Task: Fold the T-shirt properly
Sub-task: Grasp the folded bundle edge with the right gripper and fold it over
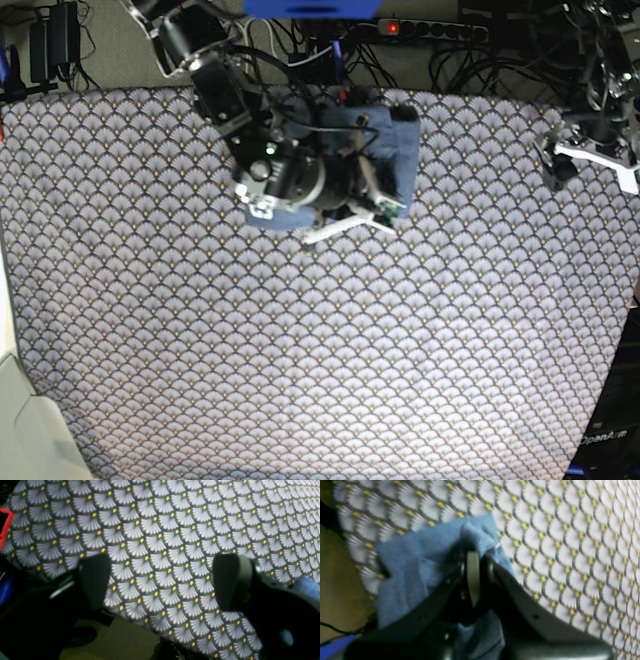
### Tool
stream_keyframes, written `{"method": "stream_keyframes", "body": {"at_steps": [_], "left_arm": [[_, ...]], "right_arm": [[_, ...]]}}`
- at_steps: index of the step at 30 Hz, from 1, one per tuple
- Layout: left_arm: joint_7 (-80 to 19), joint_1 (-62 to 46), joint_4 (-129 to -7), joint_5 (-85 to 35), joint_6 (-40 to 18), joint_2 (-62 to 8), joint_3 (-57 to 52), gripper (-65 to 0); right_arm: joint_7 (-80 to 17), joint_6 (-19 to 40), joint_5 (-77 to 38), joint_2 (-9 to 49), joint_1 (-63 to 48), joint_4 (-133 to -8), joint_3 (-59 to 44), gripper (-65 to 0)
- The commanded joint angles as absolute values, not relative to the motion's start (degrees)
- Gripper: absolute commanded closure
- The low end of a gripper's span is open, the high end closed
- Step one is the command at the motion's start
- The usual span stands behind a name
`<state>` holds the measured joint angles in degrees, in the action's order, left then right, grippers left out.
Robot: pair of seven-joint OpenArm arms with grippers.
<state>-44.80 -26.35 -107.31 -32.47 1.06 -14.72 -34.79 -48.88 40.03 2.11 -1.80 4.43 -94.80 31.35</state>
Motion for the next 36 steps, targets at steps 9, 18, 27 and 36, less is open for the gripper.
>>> {"method": "stream_keyframes", "body": {"at_steps": [9,18,27,36], "left_arm": [[-43.5,-26.3,-108.0,-32.7,0.8,-15.5,-35.4,-63.3],[-43.5,-26.3,-107.9,-32.7,0.8,-15.5,-35.4,-63.3],[-43.5,-26.3,-107.9,-32.7,0.8,-15.5,-35.3,-63.3],[-43.6,-26.3,-107.9,-32.7,0.8,-15.5,-35.3,-63.3]], "right_arm": [[-47.8,40.0,1.1,-4.9,8.0,-95.8,31.1,0.0],[-47.5,40.0,1.1,-5.7,7.8,-95.3,31.3,0.0],[-47.7,40.0,1.1,-6.0,8.0,-89.8,31.3,-6.9],[-47.8,40.0,1.1,-6.1,7.3,-94.5,33.1,-38.3]]}}
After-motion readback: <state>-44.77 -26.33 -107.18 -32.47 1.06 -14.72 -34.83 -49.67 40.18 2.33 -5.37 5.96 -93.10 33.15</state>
